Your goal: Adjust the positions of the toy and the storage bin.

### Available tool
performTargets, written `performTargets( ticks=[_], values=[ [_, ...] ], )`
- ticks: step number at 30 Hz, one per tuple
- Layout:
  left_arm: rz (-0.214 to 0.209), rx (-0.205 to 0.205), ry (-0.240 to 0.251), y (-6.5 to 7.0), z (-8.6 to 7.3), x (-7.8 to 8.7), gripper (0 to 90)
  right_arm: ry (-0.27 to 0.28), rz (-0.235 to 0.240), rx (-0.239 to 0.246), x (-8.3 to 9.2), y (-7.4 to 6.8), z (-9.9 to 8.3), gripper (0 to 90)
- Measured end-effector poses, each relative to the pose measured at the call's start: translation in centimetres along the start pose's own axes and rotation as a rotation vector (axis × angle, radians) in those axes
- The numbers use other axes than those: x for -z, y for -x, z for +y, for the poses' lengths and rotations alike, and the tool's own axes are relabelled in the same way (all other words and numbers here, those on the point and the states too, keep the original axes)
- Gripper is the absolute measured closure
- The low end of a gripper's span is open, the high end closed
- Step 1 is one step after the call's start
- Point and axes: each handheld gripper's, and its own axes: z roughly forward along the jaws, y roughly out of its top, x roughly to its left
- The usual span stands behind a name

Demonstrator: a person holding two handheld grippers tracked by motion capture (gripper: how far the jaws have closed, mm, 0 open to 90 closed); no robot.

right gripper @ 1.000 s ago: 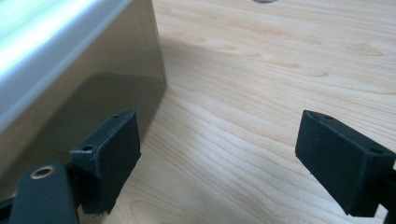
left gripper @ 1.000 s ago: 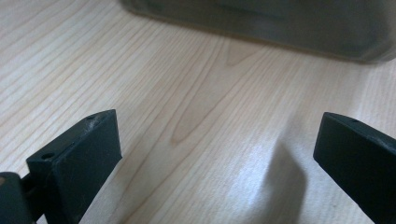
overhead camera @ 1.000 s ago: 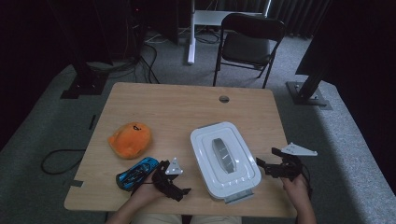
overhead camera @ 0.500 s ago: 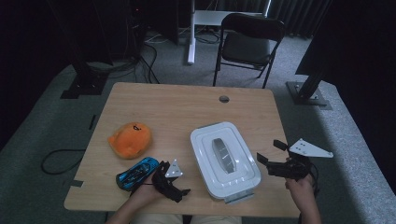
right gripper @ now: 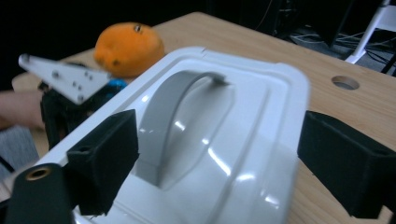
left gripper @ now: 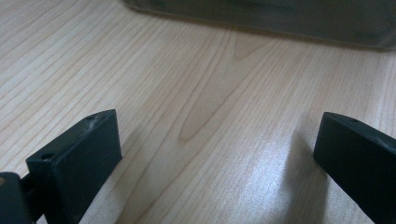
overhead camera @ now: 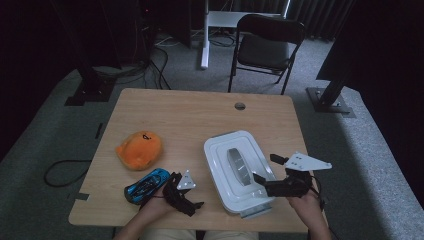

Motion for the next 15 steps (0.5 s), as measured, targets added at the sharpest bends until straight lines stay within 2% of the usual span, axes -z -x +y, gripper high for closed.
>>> performTargets(
  ticks=[3, 6, 7, 11, 15],
  values=[
    [0.002, 0.0, -0.001, 0.0, 0.0, 0.0, 1.4, -0.038, 0.027, 0.002, -1.0, -0.7, 0.0, 11.4],
    [0.002, 0.001, -0.001, 0.0, 0.0, 0.0, 1.4, -0.066, 0.014, 0.031, -1.5, -1.3, 0.0, 11.4],
    [0.003, 0.002, -0.001, 0.0, 0.0, 0.0, 1.4, -0.09, 0.018, 0.028, -2.0, -1.6, 0.0, 11.4],
    [0.005, 0.004, -0.001, 0.0, 0.0, 0.0, 1.4, -0.12, -0.001, 0.044, -2.5, -1.8, -0.3, 13.1],
    [0.006, 0.004, 0.0, 0.0, 0.0, 0.0, 1.4, -0.129, -0.004, 0.021, -2.7, -2.0, -0.4, 14.1]
  ],
)
